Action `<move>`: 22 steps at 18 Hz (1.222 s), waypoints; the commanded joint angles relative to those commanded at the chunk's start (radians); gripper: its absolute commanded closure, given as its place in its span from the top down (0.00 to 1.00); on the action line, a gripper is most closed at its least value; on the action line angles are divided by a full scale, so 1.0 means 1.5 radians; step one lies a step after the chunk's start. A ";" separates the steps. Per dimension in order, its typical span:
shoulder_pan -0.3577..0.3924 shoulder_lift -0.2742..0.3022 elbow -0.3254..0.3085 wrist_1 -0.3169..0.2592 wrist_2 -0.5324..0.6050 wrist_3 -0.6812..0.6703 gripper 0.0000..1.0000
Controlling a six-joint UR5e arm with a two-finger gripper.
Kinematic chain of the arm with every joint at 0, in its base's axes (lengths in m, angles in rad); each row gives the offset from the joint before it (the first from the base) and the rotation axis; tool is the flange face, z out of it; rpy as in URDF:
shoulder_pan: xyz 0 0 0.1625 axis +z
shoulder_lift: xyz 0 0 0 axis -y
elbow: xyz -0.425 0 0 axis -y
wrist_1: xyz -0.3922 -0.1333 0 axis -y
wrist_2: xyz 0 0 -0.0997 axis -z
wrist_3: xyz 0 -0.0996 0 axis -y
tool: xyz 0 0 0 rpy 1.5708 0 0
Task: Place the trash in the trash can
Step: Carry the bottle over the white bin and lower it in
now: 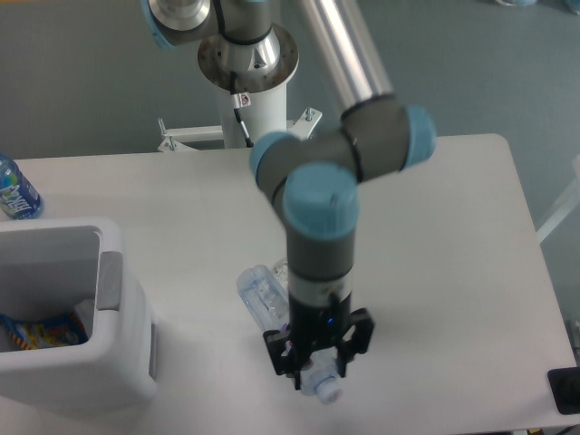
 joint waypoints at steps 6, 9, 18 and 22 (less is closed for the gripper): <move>-0.007 0.064 0.010 0.000 -0.001 -0.040 0.53; -0.047 0.069 0.012 0.000 -0.001 -0.050 0.53; -0.139 0.080 0.025 0.001 -0.001 -0.079 0.53; -0.174 0.074 0.025 0.002 -0.002 -0.079 0.53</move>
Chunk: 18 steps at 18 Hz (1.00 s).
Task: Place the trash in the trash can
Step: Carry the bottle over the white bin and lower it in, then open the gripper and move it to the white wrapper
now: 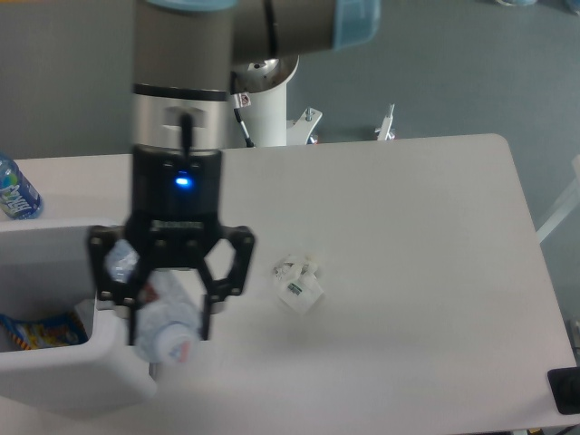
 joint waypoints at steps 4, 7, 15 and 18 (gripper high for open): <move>-0.038 -0.017 -0.001 0.003 0.000 0.001 0.57; -0.059 -0.031 -0.001 0.003 -0.002 0.001 0.57; -0.063 -0.023 -0.010 0.003 -0.008 0.007 1.00; -0.038 -0.012 -0.021 0.003 -0.008 0.008 1.00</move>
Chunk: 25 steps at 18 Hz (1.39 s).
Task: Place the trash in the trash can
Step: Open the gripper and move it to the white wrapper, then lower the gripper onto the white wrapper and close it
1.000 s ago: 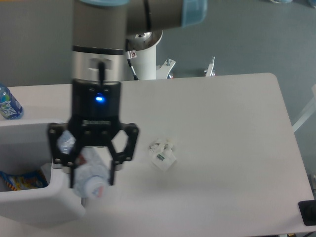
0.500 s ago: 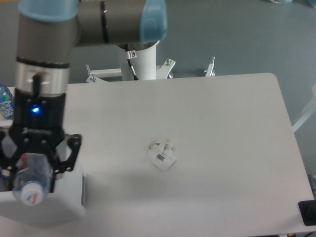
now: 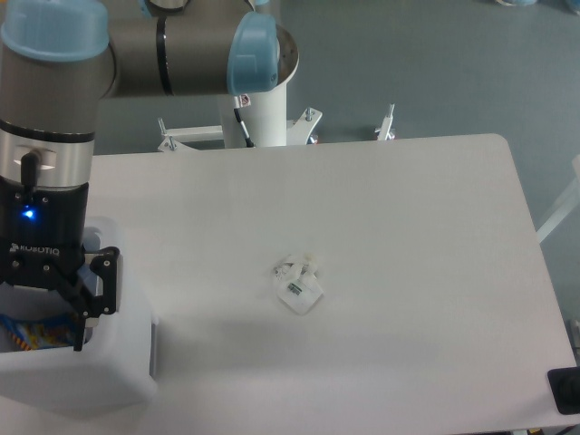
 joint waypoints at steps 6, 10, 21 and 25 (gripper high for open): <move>0.115 0.031 -0.036 -0.002 0.004 0.015 1.00; 0.172 0.062 -0.127 -0.006 0.005 0.137 1.00; 0.252 0.091 -0.360 -0.017 0.138 0.606 1.00; 0.265 0.086 -0.379 -0.012 0.136 0.604 1.00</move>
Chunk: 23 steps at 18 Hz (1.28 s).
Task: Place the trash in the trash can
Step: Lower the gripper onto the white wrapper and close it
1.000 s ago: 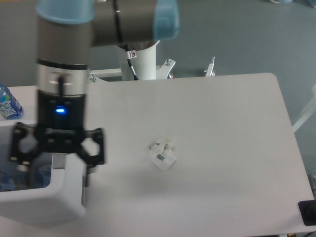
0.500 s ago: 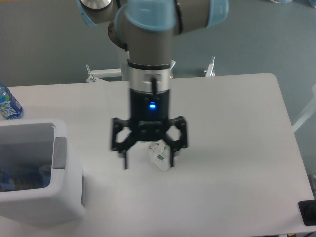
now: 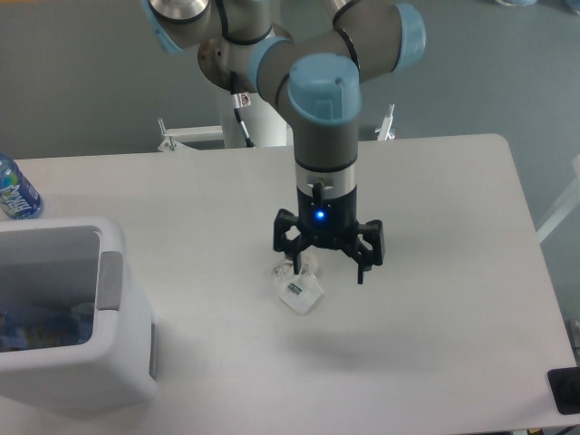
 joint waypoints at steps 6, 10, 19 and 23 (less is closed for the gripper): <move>-0.007 -0.028 -0.031 0.005 0.003 0.002 1.00; -0.017 -0.058 -0.043 0.007 0.004 0.013 1.00; -0.038 -0.087 -0.093 0.007 0.030 0.108 1.00; -0.049 -0.095 -0.091 0.008 0.053 0.103 0.81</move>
